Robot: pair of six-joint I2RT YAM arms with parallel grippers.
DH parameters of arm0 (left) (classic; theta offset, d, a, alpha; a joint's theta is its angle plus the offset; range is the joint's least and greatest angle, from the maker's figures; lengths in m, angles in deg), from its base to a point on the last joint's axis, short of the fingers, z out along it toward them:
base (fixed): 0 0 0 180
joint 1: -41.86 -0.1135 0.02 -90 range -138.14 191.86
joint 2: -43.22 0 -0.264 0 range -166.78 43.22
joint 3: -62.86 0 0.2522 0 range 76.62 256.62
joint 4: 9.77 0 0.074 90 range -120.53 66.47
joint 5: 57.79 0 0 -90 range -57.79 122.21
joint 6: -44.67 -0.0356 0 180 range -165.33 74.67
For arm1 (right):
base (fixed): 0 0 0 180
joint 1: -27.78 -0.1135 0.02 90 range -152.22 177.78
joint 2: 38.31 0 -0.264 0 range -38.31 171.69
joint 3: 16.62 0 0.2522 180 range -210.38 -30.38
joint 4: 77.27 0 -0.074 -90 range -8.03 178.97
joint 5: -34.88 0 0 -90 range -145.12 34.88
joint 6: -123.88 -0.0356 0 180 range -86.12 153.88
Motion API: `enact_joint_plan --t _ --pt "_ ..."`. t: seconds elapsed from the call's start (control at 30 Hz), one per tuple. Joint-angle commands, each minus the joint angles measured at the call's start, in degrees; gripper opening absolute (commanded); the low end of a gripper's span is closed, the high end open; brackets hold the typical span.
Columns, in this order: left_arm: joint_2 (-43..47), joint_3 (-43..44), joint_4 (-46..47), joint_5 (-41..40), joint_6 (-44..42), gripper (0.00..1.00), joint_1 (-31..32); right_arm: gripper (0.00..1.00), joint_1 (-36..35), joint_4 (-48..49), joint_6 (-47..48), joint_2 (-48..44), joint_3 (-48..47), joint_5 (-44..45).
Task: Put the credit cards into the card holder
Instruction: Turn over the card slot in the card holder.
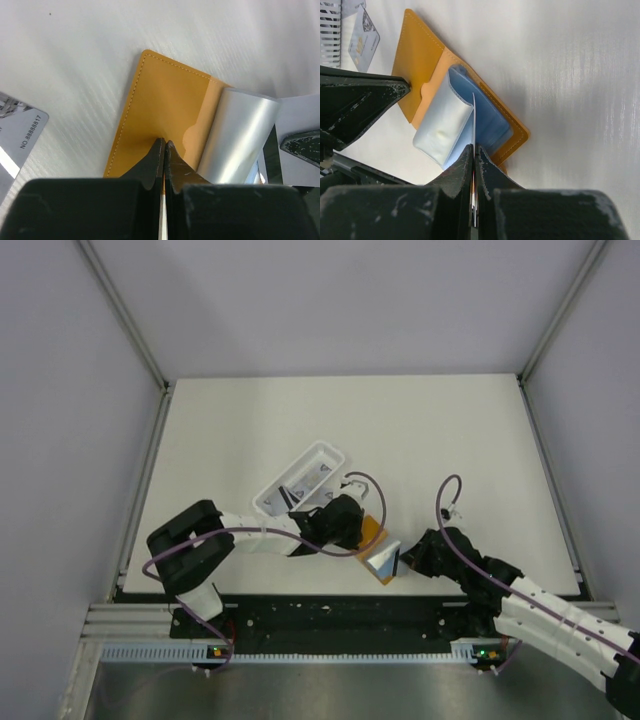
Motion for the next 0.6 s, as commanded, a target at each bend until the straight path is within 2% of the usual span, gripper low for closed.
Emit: enact_joint_plan --t 0.0,0.23,0.57 --pt "-2.3 -0.5 2.8 1.8 1.5 0.00 0.3 0.00 -0.4 -3.9 2.6 1.3 -2.4 -0.5" --pt "-2.7 -4.3 3.9 1.1 5.2 0.00 2.9 0.00 -0.5 -3.3 3.3 2.9 -4.7 -1.0" --pt "0.3 -11.1 2.5 -4.1 18.2 0.00 8.8 0.00 -0.4 -1.6 3.2 3.5 -6.2 -3.6"
